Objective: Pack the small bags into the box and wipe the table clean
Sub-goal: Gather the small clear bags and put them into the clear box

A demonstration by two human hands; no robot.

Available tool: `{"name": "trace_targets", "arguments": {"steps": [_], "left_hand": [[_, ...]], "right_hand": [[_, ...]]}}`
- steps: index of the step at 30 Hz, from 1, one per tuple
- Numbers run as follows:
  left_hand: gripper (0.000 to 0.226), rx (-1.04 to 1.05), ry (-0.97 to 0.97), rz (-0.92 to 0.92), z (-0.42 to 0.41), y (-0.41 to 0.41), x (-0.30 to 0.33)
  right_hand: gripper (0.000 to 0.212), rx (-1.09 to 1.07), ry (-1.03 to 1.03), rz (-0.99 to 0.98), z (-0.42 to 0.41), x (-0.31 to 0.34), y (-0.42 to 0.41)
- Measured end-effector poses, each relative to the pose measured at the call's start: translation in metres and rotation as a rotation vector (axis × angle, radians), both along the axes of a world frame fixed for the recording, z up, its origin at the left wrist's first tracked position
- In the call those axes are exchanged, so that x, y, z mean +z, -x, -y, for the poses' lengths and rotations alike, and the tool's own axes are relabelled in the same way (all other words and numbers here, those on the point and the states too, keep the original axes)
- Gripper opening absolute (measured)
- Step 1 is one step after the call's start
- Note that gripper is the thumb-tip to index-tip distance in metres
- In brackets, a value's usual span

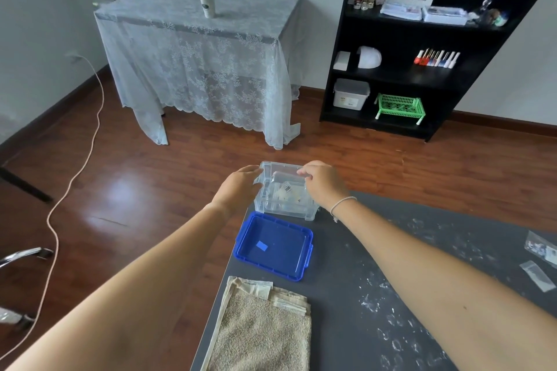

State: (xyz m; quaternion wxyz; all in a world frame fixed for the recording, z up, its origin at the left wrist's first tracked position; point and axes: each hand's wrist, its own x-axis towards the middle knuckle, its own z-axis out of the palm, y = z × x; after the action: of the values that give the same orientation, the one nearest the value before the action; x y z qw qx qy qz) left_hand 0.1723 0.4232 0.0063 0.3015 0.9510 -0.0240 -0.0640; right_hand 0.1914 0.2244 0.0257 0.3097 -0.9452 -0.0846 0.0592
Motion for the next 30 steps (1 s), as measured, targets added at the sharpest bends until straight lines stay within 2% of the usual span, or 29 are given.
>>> {"name": "trace_targets", "arguments": {"steps": [5, 12, 16, 22, 30], "left_hand": [[0.042, 0.003, -0.035, 0.072, 0.005, 0.0, 0.006], [0.039, -0.094, -0.043, 0.214, 0.057, -0.005, 0.033], [0.035, -0.185, 0.017, 0.195, 0.115, 0.004, 0.042], [0.038, -0.368, -0.016, 0.153, 0.22, 0.037, 0.038], [0.038, -0.463, -0.008, 0.079, 0.366, 0.107, 0.021]], "right_hand": [[0.035, 0.021, 0.007, 0.108, 0.014, 0.007, 0.012], [0.029, -0.134, -0.11, 0.132, 0.083, 0.01, 0.045], [0.026, -0.269, -0.12, 0.118, 0.143, 0.005, 0.076], [0.023, -0.414, -0.077, 0.066, 0.247, -0.013, 0.141], [0.023, -0.587, -0.061, 0.015, 0.394, -0.034, 0.239]]}}
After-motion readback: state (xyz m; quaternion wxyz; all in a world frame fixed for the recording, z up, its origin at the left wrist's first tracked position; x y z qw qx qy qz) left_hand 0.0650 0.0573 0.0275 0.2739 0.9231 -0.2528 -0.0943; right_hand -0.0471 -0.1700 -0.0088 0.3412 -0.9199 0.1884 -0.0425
